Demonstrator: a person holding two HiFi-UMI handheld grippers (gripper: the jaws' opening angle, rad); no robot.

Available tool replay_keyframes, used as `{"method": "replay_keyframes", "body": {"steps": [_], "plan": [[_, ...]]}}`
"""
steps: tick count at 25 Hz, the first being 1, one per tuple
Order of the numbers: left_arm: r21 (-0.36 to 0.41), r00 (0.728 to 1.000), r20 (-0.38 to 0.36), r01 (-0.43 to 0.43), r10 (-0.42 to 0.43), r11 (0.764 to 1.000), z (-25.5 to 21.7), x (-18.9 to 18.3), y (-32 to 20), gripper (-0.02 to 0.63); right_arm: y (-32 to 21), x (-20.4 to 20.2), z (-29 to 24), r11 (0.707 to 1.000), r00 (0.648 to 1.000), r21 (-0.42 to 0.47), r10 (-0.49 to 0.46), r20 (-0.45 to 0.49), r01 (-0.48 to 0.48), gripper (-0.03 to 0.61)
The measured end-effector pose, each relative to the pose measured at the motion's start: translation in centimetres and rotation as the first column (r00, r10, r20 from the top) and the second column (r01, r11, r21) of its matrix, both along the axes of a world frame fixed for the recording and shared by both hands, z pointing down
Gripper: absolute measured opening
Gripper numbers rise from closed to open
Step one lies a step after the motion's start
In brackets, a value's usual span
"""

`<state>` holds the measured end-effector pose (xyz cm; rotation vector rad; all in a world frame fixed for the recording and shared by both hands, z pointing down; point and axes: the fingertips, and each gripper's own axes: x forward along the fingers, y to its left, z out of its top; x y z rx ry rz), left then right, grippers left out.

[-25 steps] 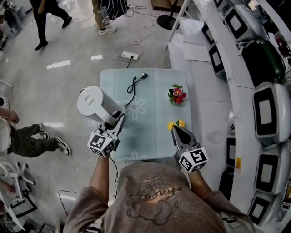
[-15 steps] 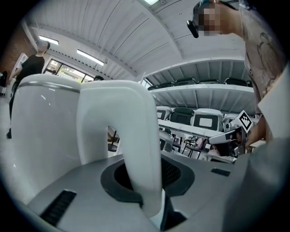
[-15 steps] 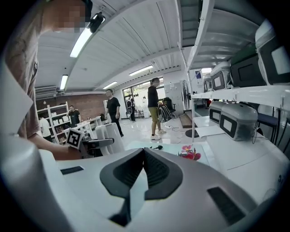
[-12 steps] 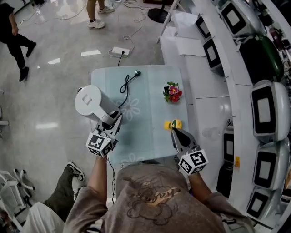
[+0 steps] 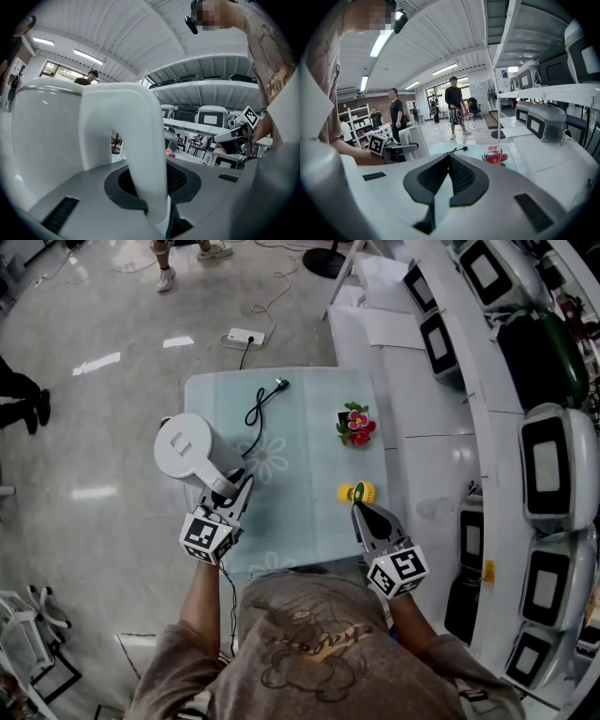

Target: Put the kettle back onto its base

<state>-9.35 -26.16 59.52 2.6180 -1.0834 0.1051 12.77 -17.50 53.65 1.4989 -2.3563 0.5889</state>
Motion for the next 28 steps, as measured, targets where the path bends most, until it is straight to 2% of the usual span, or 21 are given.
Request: {"method": "replay_keyframes", "body": {"steps": [5,13,19,28], "plan": [[0.002,0.999,0.034,-0.015,0.015,1.0,0.8,0.3,0.9,0.097,0.2,-0.5,0.3,1.0,1.0,-0.007,-0.022,0.0,0.022,0.0],[-0.007,1.0,0.024,-0.003,0.004,1.0,1.0,0.6,1.5,0.092,0.9,-0.3,0.4,1.0,1.0,-0.006,-0.022,-0.002,0.022,0.0],[-0.01,0.998,0.06,-0.022,0.022,1.0,2.2,1.4,2.7,0.089,1.3,-0.2,0.5,1.0,1.0,-0.006,-0.024,-0.005,0.024,0.0],[0.025,0.991,0.132,-0.023,0.02,0.999,3.8,2.6,3.7,0.089,2.3,0.3,0.8,1.0,1.0,-0.014,-0.023,-0.014,0.023,0.0]]}}
